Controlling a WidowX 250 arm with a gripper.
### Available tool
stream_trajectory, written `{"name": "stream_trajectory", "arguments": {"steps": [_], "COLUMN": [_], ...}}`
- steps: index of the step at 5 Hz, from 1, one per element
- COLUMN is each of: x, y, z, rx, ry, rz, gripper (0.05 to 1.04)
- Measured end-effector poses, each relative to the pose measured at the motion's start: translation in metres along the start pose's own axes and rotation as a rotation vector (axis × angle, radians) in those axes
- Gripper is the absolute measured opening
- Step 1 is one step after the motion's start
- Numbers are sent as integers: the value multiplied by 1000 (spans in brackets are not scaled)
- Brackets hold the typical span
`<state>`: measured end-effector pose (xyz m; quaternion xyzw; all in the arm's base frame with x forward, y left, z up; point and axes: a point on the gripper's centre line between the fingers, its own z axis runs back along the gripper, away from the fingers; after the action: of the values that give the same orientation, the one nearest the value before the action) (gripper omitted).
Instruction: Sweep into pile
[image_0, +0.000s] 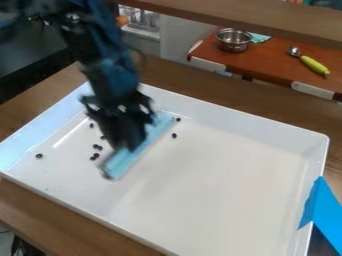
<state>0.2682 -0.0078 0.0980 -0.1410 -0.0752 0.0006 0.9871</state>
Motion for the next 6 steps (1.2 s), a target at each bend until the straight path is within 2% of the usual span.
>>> {"name": "stream_trajectory", "arguments": {"steps": [2,3,4,6], "x": [28,50,69,89], "y": [-74,-88,-93,-57], "z": [-50,-64,-66,-67], "rx": [92,122,120,126], "ry": [-32,-26,-30,-48], "rz": [85,138,164,216], "gripper": [354,354,354,354]}}
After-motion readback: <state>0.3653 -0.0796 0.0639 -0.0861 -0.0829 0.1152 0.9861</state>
